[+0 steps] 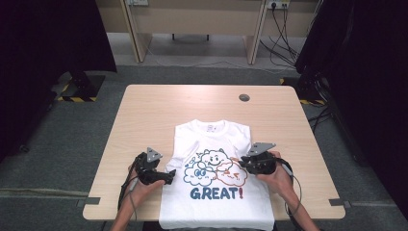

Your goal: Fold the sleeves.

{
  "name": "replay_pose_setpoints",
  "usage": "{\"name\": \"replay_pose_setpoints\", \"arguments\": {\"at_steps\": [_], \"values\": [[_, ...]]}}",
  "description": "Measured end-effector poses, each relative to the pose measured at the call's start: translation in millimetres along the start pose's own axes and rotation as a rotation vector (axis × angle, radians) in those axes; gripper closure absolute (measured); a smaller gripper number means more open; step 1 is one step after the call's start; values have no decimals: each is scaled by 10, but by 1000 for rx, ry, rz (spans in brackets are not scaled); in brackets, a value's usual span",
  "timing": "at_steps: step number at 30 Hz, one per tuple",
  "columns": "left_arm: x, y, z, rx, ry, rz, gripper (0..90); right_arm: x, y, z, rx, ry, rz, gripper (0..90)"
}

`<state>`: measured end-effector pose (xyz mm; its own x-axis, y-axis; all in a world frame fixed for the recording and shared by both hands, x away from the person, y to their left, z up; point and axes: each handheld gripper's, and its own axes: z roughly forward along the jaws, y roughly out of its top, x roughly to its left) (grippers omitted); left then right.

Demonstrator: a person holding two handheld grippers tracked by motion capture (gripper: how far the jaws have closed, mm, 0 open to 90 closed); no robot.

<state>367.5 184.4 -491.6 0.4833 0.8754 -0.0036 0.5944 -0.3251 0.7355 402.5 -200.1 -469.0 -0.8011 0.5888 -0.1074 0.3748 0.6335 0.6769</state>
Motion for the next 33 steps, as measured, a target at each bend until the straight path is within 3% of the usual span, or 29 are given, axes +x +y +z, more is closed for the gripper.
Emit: {"name": "replay_pose_setpoints", "arguments": {"at_steps": [2,7,11,16,18,19,21,26,31,33], "values": [[0,0,0,0,0,0,0,-31,-10,-72,-29,-1,29,685],[0,0,0,0,0,0,0,-113,-159,-340,-82,-66,105,579],[0,0,0,0,0,0,0,-178,-315,-359,-40,-139,143,506],[2,0,0,1,1,0,0,-234,-396,-262,-16,-133,161,514],[6,1,-1,3,3,-2,0,-274,-414,-318,21,-220,131,518],[8,2,0,2,3,-3,0,-292,-428,-335,26,-233,134,515],[9,4,2,2,4,-4,0,-324,-466,-354,11,-211,165,511],[9,4,2,2,5,-6,0,-288,-373,-350,-17,-214,151,475],[11,4,2,2,6,-6,0,-285,-356,-231,-3,-183,149,478],[16,4,2,1,6,-6,0,-313,-372,-262,11,-201,149,478]]}}
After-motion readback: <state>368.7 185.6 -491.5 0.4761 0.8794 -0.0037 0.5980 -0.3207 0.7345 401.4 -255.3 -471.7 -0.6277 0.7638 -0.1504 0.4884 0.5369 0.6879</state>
